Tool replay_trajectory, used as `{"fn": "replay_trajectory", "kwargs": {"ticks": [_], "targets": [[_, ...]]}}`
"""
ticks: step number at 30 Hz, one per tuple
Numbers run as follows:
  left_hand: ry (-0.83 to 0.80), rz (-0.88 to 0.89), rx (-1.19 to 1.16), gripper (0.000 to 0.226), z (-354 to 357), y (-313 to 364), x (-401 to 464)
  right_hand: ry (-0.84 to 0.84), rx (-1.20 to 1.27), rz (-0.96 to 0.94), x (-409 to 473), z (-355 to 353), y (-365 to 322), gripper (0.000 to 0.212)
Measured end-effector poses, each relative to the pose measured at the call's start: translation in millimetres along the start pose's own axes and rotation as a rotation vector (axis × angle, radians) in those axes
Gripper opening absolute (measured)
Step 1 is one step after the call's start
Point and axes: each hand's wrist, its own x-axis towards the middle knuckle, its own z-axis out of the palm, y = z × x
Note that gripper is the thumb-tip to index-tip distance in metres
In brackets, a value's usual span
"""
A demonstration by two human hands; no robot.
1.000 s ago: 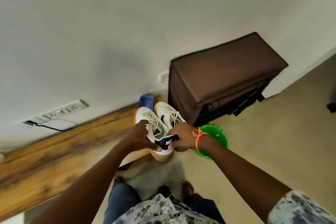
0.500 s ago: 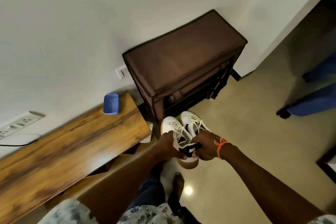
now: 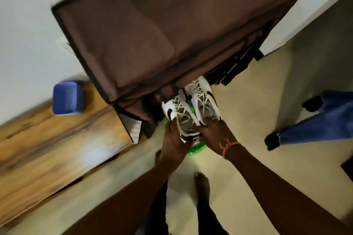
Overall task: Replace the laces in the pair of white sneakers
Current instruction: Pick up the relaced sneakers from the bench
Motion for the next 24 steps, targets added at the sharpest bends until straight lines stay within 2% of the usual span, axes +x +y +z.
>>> {"fn": "replay_trajectory", "kwargs": {"ticks": [8,12,17,24], "targets": [[0.227,-0.010,0.077,0.082,58.2,-48.9,59.7,0.147,0.102,-0.163,83.5,56.2,34.9,0.028],[0.318,-0.041,0.083,0.078,68.6,-58.1,84.7,0.181,0.066,-0.244,118.1,62.8,38.2,0.032],[0.306,-0.051,0.132,0.073,69.3,-78.1,111.7,0.197,0.047,-0.317,148.3,63.8,39.7,0.030],[0.216,-0.061,0.152,0.075,57.2,-82.0,112.6,0.050,0.063,-0.269,155.2,57.4,35.9,0.036]]}}
